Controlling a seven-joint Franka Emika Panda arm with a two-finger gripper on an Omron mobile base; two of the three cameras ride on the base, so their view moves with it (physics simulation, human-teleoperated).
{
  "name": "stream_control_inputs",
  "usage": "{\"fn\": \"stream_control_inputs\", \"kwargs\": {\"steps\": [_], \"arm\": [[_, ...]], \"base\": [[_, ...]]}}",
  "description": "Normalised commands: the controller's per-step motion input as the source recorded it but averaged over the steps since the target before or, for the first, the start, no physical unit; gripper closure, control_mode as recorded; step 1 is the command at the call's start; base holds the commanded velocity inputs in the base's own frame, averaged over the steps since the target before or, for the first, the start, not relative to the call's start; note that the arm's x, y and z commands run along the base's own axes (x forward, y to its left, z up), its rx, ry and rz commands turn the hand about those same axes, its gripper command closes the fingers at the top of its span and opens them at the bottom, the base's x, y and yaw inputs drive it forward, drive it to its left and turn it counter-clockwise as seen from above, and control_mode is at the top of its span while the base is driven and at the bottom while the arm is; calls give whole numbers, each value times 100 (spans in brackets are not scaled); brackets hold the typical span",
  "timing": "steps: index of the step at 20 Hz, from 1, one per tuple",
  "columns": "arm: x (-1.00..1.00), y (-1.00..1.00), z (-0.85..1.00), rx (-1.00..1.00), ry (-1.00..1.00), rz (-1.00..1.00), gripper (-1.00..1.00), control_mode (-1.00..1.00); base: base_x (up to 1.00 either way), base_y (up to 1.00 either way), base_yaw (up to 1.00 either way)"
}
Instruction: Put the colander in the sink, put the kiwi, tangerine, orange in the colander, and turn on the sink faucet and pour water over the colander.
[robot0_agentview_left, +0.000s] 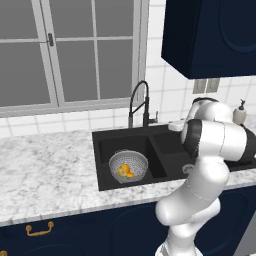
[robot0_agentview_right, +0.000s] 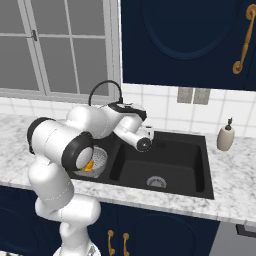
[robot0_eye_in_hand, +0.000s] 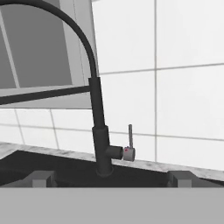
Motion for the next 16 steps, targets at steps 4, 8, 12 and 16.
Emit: {"fn": "stream_control_inputs", "kwargs": {"steps": [4,8,12,16], "arm": [[0,0,0,0,0,0,-100,-100],[0,0,0,0,0,0,-100,-100],[0,0,0,0,0,0,-100,-100],[0,0,0,0,0,0,-100,-100]], "base": [[0,0,0],[0,0,0],[0,0,0],[0,0,0]]}}
